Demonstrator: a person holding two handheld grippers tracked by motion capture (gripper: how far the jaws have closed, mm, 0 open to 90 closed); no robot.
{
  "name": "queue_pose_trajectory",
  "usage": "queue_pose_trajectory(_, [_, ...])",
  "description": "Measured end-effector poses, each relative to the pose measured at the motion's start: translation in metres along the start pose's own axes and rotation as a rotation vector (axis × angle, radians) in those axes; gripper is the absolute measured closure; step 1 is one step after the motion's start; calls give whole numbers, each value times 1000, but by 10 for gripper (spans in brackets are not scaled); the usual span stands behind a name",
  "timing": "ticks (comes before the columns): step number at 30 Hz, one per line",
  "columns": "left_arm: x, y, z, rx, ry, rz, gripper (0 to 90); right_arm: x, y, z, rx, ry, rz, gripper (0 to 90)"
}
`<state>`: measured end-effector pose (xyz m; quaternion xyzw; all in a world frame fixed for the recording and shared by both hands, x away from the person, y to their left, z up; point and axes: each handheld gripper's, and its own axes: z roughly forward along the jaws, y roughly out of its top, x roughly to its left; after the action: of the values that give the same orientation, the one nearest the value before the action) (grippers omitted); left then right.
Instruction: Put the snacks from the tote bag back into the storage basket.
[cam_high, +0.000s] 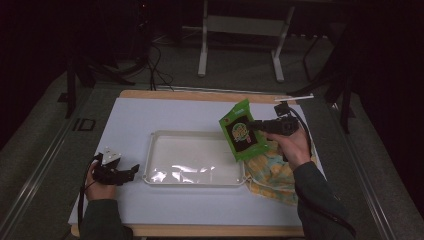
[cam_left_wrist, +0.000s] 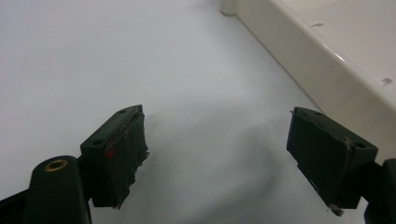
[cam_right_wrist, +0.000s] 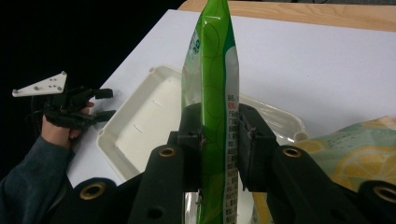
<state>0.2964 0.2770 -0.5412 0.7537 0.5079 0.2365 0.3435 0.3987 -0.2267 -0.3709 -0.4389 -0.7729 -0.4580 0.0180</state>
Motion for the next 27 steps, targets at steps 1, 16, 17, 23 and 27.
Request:
queue_pose_trajectory(1, [0,0,0,0,0,1,201,-1,-2,2,-10,8,17,734])
queue_pose_trajectory(16, [0,0,0,-1,-1,3,201,-3,-9,13,-54,18,76,734])
queue_pose_trajectory(17, [0,0,0,-1,-1,3,201,-3,-9,15,-54,17,76,733])
queue_pose_trajectory(23, [0,0,0,-1,-1,4,201,-2,-13,22,-57,3,85,733])
queue_pose_trajectory(27, [0,0,0,-1,0,4,201,-1,-16,28,-50,-8,91,733])
